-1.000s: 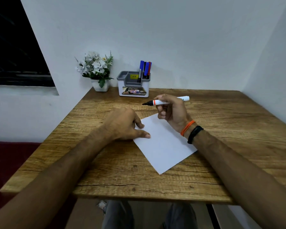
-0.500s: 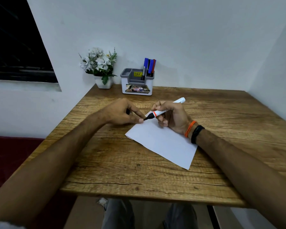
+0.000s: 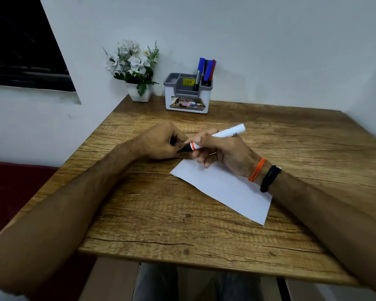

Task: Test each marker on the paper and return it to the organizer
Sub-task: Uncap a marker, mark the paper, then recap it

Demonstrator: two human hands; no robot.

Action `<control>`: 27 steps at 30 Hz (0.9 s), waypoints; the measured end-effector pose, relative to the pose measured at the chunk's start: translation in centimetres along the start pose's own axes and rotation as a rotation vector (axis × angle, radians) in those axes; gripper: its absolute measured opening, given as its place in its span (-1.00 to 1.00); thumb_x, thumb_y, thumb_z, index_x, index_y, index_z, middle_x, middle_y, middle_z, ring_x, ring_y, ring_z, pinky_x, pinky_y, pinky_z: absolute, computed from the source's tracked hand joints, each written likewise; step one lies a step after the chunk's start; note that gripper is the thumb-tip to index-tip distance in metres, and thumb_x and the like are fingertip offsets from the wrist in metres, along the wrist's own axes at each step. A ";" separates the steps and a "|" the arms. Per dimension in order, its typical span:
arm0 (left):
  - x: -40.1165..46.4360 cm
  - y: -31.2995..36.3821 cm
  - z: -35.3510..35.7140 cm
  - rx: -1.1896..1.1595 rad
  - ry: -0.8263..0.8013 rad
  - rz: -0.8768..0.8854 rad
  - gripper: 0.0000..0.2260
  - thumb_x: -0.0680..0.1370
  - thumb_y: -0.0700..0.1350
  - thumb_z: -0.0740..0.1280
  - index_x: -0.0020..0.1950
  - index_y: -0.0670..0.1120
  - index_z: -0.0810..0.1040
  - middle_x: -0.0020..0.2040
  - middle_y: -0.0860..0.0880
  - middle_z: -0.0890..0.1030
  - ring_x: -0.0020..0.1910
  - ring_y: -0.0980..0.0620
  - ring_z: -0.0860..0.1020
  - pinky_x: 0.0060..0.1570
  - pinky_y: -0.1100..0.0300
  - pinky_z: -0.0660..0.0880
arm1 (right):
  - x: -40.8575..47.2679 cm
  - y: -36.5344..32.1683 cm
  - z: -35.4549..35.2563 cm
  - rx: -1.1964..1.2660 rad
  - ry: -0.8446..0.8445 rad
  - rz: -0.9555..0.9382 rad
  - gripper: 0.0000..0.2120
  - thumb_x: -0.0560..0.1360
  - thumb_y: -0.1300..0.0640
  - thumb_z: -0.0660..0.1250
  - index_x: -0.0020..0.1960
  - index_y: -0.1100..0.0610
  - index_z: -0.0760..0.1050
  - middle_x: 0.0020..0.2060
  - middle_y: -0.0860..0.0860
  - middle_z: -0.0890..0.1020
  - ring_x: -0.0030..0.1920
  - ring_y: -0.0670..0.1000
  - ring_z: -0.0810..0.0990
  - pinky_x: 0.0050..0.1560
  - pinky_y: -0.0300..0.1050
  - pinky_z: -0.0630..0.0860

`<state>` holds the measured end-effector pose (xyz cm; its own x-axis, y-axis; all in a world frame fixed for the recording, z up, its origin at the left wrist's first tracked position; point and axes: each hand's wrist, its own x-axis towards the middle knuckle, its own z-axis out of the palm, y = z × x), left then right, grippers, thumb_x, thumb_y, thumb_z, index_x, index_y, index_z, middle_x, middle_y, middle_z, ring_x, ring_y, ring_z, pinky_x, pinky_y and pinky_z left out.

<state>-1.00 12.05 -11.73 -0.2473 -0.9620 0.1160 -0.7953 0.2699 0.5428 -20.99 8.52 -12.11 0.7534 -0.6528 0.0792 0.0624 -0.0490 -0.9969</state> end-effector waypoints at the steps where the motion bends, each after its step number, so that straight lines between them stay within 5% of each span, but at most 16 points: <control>1: 0.0 -0.2 0.0 0.011 -0.004 0.000 -0.62 0.47 -0.26 0.38 -0.21 0.29 0.63 -0.29 0.13 0.67 -0.30 0.05 0.59 -0.27 0.07 0.53 | -0.1 0.1 0.3 -0.025 0.001 -0.004 -0.75 0.44 0.18 0.41 0.02 0.34 0.62 -0.32 0.13 0.66 -0.38 -0.02 0.63 -0.40 -0.23 0.55; 5: 0.2 -0.6 0.0 0.002 -0.019 -0.015 -0.74 0.46 -0.22 0.42 0.08 0.06 0.68 -0.26 0.11 0.68 -0.29 0.09 0.57 -0.24 0.09 0.54 | -0.7 0.6 1.1 -0.166 0.017 -0.020 -0.90 0.48 0.37 0.42 -0.01 0.31 0.65 -0.34 0.12 0.68 -0.39 -0.03 0.65 -0.33 -0.19 0.62; 15: 0.0 -0.6 -0.3 -0.075 -0.034 0.007 -0.78 0.46 -0.16 0.45 0.09 0.00 0.68 -0.37 0.20 0.62 -0.38 0.20 0.50 -0.30 0.22 0.48 | -1.0 0.7 1.6 -0.267 0.063 -0.023 -0.92 0.48 0.37 0.41 -0.10 0.26 0.67 -0.42 0.05 0.67 -0.46 -0.06 0.63 -0.41 -0.22 0.59; 20: -0.1 -1.0 -0.2 -0.100 -0.047 0.023 -0.76 0.46 -0.10 0.46 0.12 0.08 0.66 -0.30 -0.02 0.67 -0.40 0.08 0.50 -0.35 0.21 0.46 | -1.2 0.9 1.8 -0.241 0.009 -0.013 -0.95 0.48 0.36 0.43 -0.09 0.28 0.67 -0.41 0.05 0.67 -0.46 -0.05 0.63 -0.42 -0.22 0.57; 27: 0.1 -1.1 -0.3 -0.072 -0.071 0.014 -0.73 0.45 -0.04 0.46 0.02 0.32 0.61 -0.23 -0.11 0.69 -0.33 -0.07 0.56 -0.26 -0.08 0.55 | -1.5 0.9 1.9 -0.291 0.017 -0.040 -0.95 0.47 0.36 0.43 -0.09 0.31 0.67 -0.41 0.09 0.67 -0.48 -0.06 0.62 -0.46 -0.23 0.54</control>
<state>0.02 11.61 -12.09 -0.2990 -0.9520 0.0661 -0.7503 0.2773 0.6002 -20.77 10.87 -13.16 0.7432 -0.6581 0.1205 -0.1005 -0.2879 -0.9524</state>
